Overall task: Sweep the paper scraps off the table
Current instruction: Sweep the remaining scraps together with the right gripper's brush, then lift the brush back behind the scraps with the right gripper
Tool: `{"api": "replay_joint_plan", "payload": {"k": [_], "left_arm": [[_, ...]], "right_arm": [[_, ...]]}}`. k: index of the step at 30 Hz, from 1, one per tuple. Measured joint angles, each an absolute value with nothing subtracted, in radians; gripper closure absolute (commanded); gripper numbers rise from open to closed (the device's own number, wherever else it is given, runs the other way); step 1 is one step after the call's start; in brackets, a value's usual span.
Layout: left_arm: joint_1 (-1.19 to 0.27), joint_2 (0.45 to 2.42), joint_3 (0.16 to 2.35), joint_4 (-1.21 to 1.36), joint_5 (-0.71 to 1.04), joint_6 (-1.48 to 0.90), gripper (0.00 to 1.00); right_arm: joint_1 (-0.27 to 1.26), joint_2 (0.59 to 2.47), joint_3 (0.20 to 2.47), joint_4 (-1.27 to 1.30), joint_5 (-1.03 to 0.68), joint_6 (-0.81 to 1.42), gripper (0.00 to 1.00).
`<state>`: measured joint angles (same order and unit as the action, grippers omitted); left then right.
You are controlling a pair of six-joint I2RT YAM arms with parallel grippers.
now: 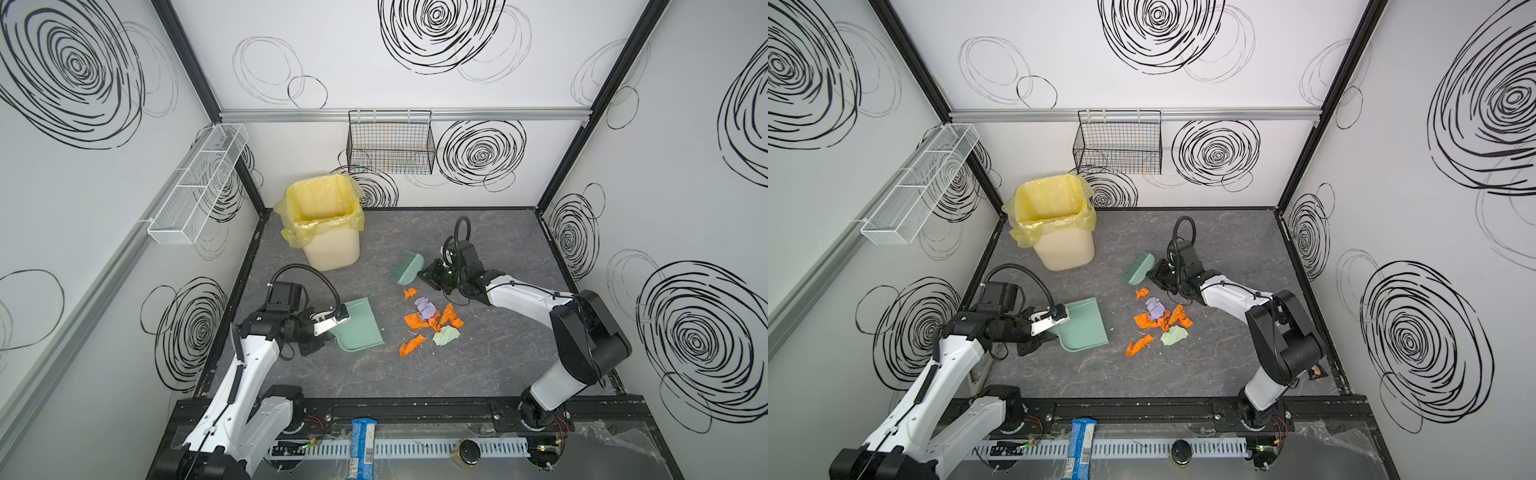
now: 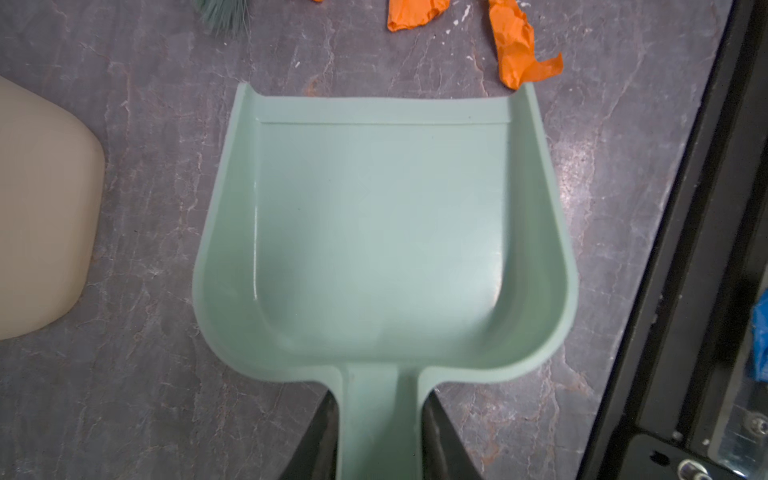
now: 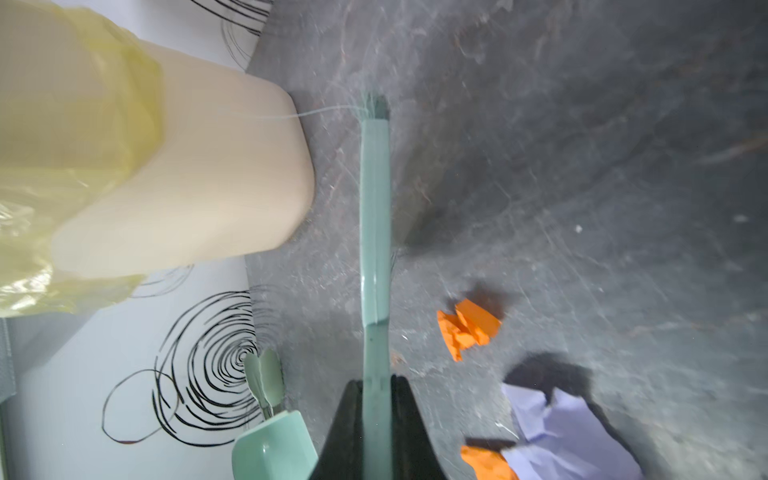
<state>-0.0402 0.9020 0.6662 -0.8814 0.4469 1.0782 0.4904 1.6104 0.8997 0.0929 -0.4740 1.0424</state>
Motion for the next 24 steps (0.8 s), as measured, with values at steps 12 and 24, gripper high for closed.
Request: {"api": "replay_joint_plan", "payload": {"k": [12, 24], "left_arm": [[-0.139, 0.873, 0.529, -0.886, 0.397, 1.134, 1.00], [-0.355, 1.004, 0.532, -0.779, 0.331, 0.973, 1.00]], "right_arm": [[0.374, 1.368, 0.897, -0.212, -0.453, 0.788, 1.00], [0.402, 1.439, 1.325, -0.660, 0.016, 0.352, 1.00]]}}
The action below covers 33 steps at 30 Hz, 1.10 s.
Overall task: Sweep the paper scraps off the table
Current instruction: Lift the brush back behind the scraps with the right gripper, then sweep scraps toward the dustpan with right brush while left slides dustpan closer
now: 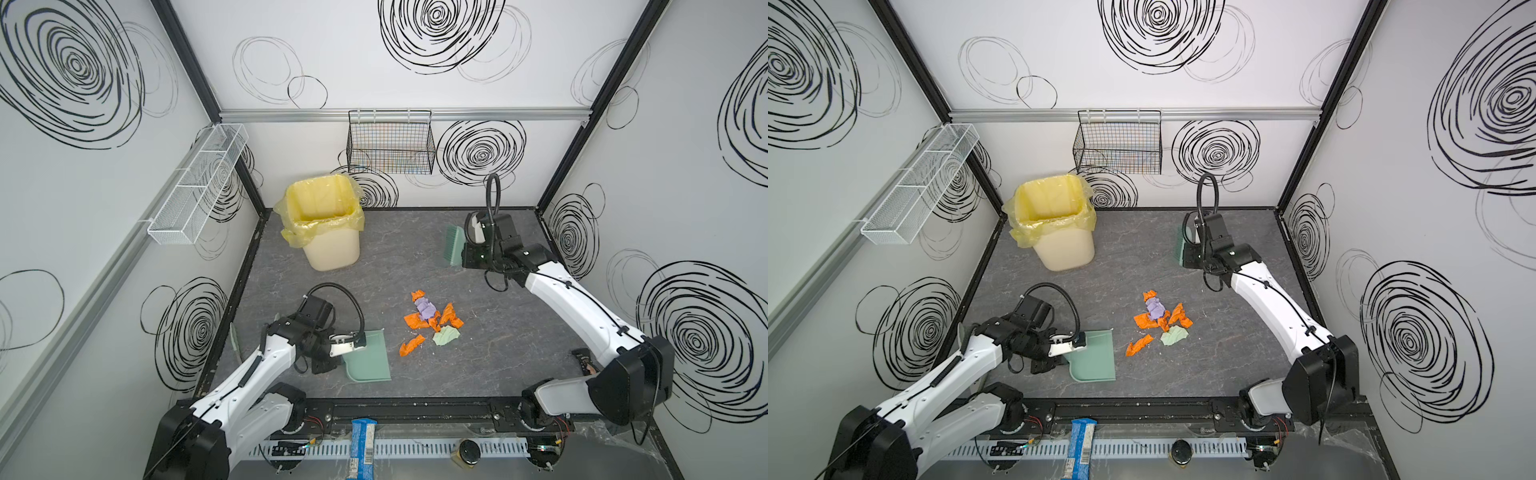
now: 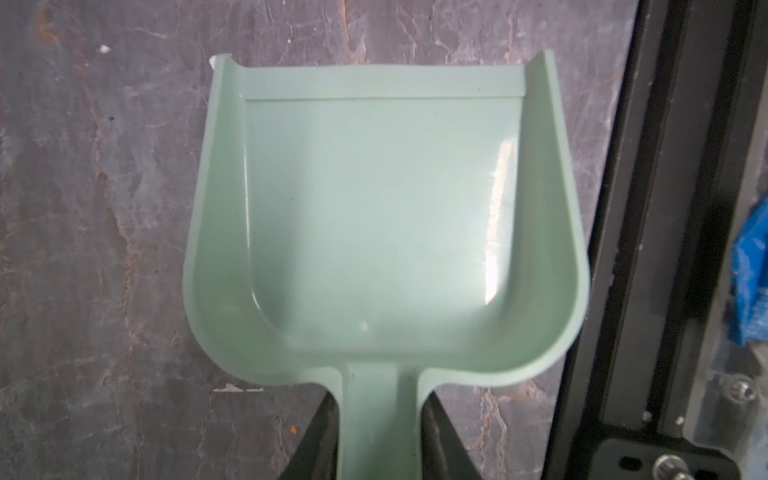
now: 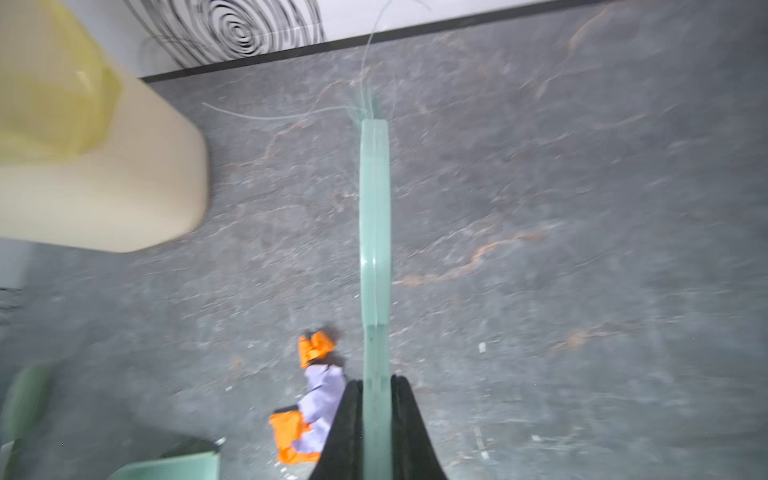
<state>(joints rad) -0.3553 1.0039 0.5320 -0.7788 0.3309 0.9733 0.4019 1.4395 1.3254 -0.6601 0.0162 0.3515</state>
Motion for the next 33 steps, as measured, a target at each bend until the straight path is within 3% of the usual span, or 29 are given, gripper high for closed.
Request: {"api": "replay_joint_plan", "payload": {"k": [5, 10, 23, 33], "left_arm": [[-0.412, 1.047, 0.559, -0.737, 0.304, 0.899, 1.00], [-0.471, 1.090, 0.586, -0.690, 0.265, 0.829, 1.00], [-0.554, 1.187, 0.601, -0.593, 0.192, 0.739, 1.00], [-0.619, 1.235, 0.622, -0.544, 0.164, 0.693, 1.00]], "right_arm": [[0.451, 1.589, 1.372, -0.871, 0.299, 0.339, 1.00], [0.548, 1.690, 1.336, -1.019, 0.416, 0.377, 1.00], [0.735, 1.801, 1.340, -1.171, 0.459, 0.545, 1.00], [0.853, 1.796, 1.338, -1.181, 0.382, 0.634, 1.00]]}}
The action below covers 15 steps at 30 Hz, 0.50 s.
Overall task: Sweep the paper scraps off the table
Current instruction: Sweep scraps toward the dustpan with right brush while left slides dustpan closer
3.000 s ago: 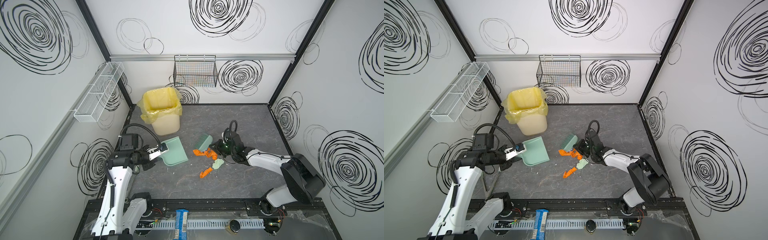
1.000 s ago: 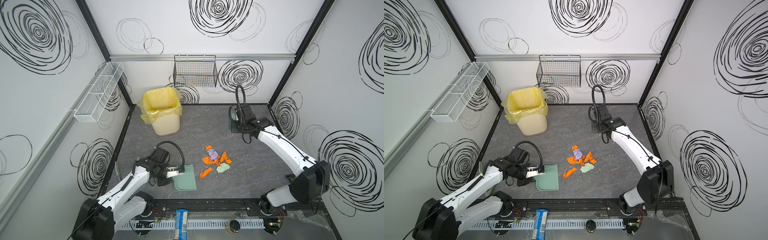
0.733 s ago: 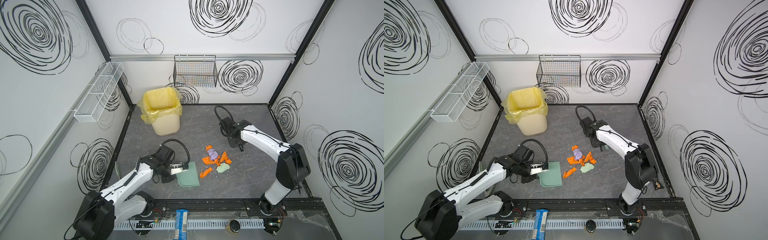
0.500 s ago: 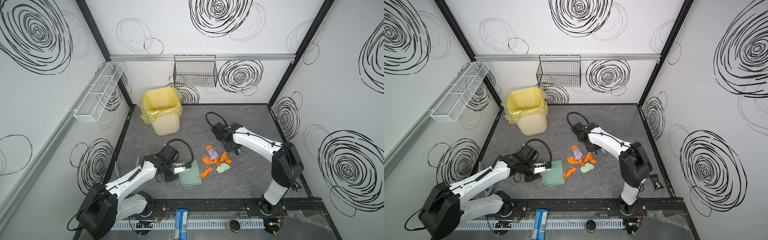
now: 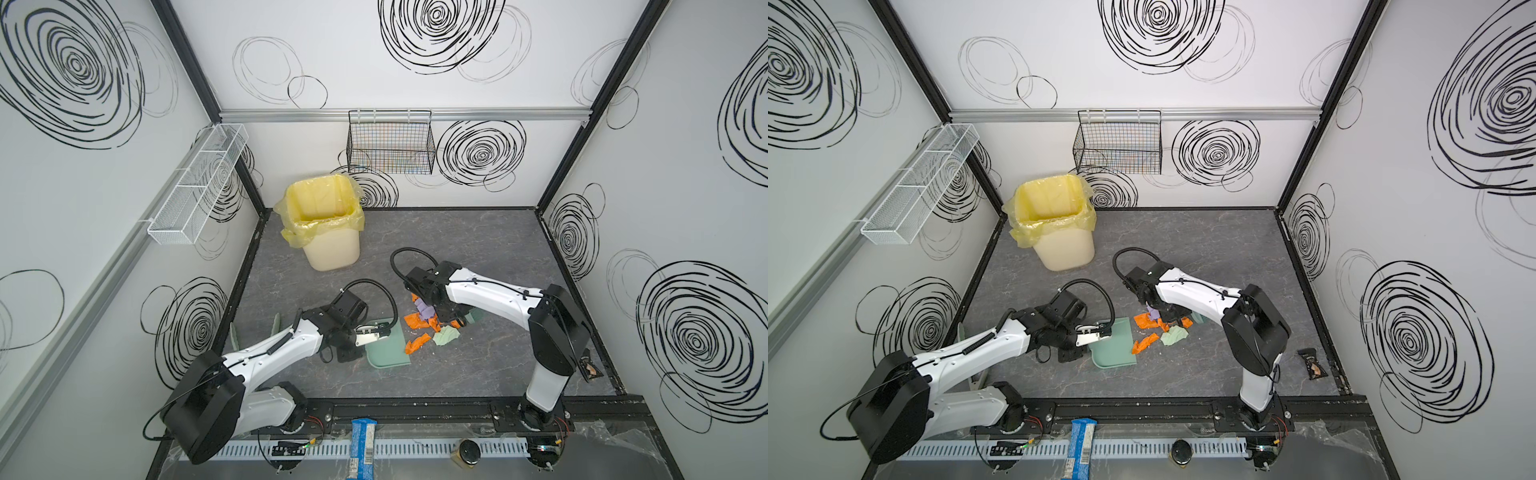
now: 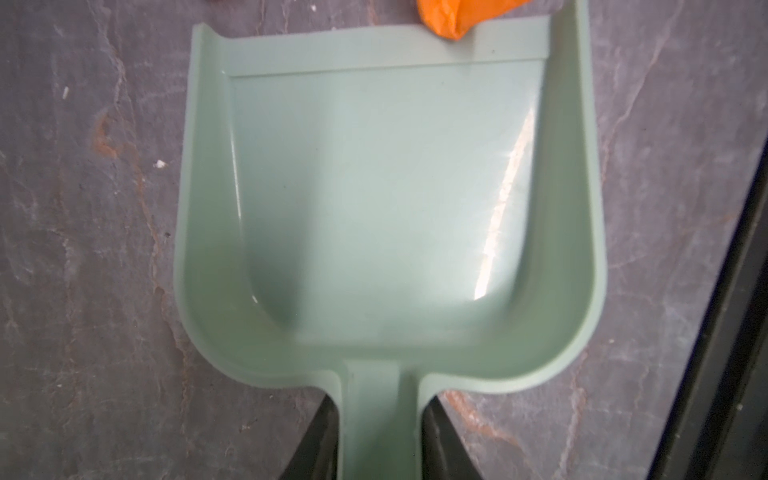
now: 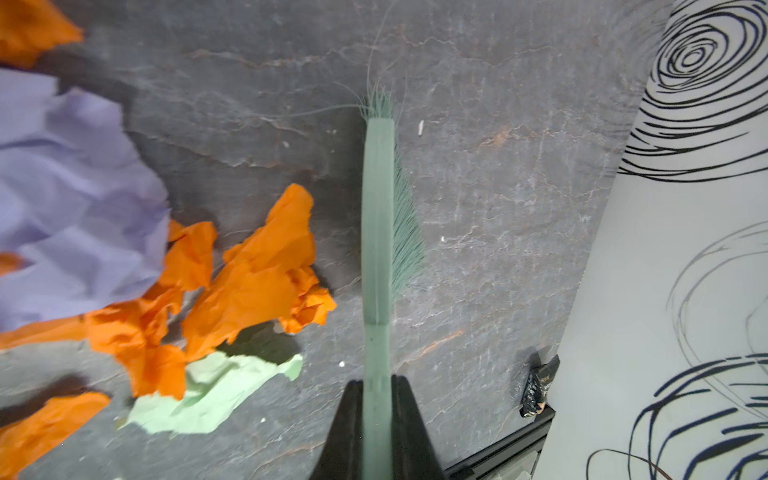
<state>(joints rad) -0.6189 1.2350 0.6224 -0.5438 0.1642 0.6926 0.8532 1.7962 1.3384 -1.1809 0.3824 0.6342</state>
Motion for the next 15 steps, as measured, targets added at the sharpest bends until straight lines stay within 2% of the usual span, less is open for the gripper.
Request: {"api": "replay_joint_plan", "payload": {"k": [7, 15], "left_arm": [[-0.645, 1.281, 0.645, -0.517, 0.155, 0.670, 1.00], [-0.660, 1.318, 0.664, -0.469, 0.156, 0.653, 1.00]], "right_arm": [[0.968, 1.805, 1.372, -1.179, 0.318, 0.701, 1.00], [1.033, 1.824, 1.430, -1.154, 0.234, 0.715, 1.00]]}}
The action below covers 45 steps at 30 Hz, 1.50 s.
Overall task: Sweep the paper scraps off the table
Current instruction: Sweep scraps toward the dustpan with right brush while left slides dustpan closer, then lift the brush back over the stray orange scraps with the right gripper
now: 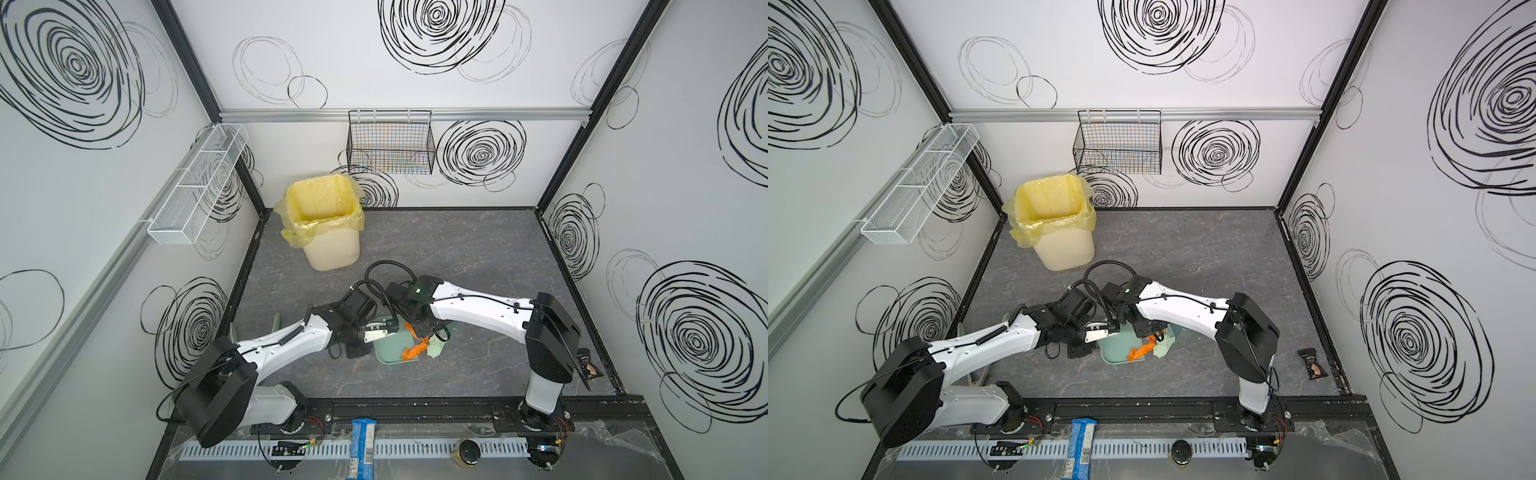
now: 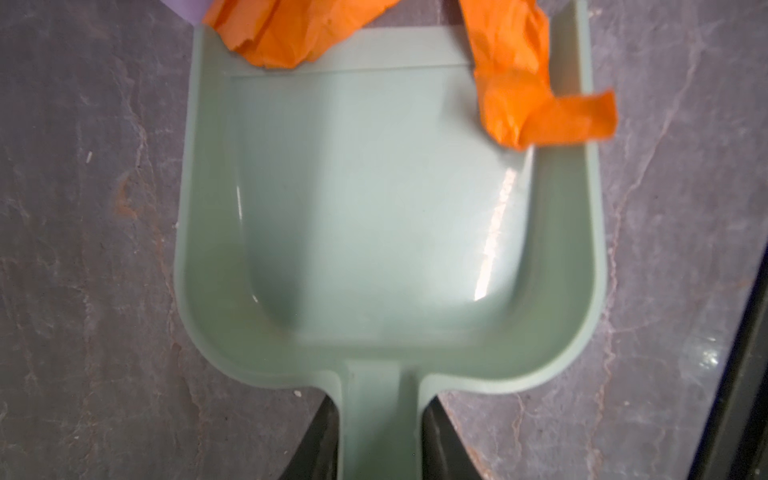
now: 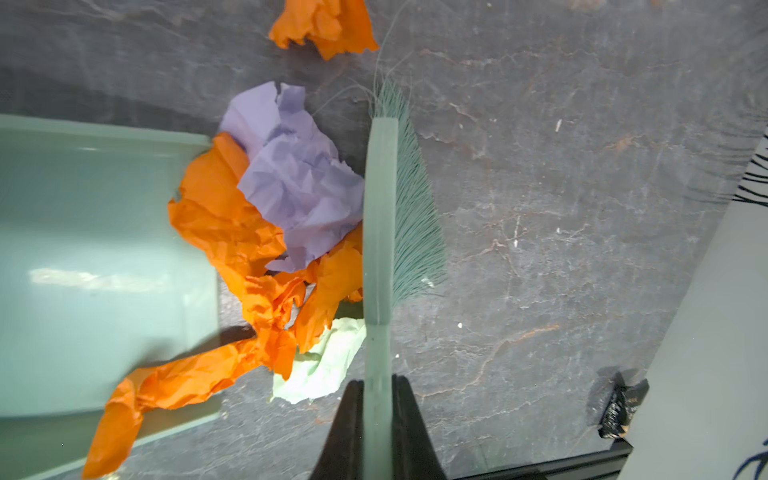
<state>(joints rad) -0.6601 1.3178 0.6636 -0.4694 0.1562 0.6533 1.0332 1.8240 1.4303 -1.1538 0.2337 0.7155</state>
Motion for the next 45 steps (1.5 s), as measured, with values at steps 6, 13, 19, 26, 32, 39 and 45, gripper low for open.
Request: {"api": "replay_joint_plan", "payload": {"k": [6, 13, 19, 26, 32, 39, 45], "left_arm": [[-0.660, 1.330, 0.677, -0.429, 0.156, 0.646, 1.00], [-0.659, 1.337, 0.685, -0.386, 0.158, 0.637, 1.00], [-0.656, 1.344, 0.694, -0.363, 0.169, 0.631, 1.00], [-0.611, 1.377, 0.694, -0.377, 0.195, 0.630, 1.00], [-0.591, 1.381, 0.694, -0.377, 0.212, 0.630, 1.00], [-0.550, 1.380, 0.694, -0.377, 0.239, 0.631, 1.00], [-0.509, 1.378, 0.694, -0.378, 0.249, 0.639, 1.00]], "right_arm": [[1.037, 1.814, 1.453, -1.131, 0.169, 0.714, 1.00], [1.034, 1.789, 1.464, -1.107, 0.094, 0.703, 1.00], [1.008, 1.757, 1.466, -1.106, 0.057, 0.699, 1.00], [0.960, 1.603, 1.474, -1.059, -0.004, 0.692, 1.00], [0.932, 1.564, 1.474, -1.052, -0.023, 0.685, 1.00], [0.878, 1.564, 1.474, -1.085, 0.014, 0.676, 1.00], [0.800, 1.595, 1.533, -1.140, 0.080, 0.629, 1.00]]}}
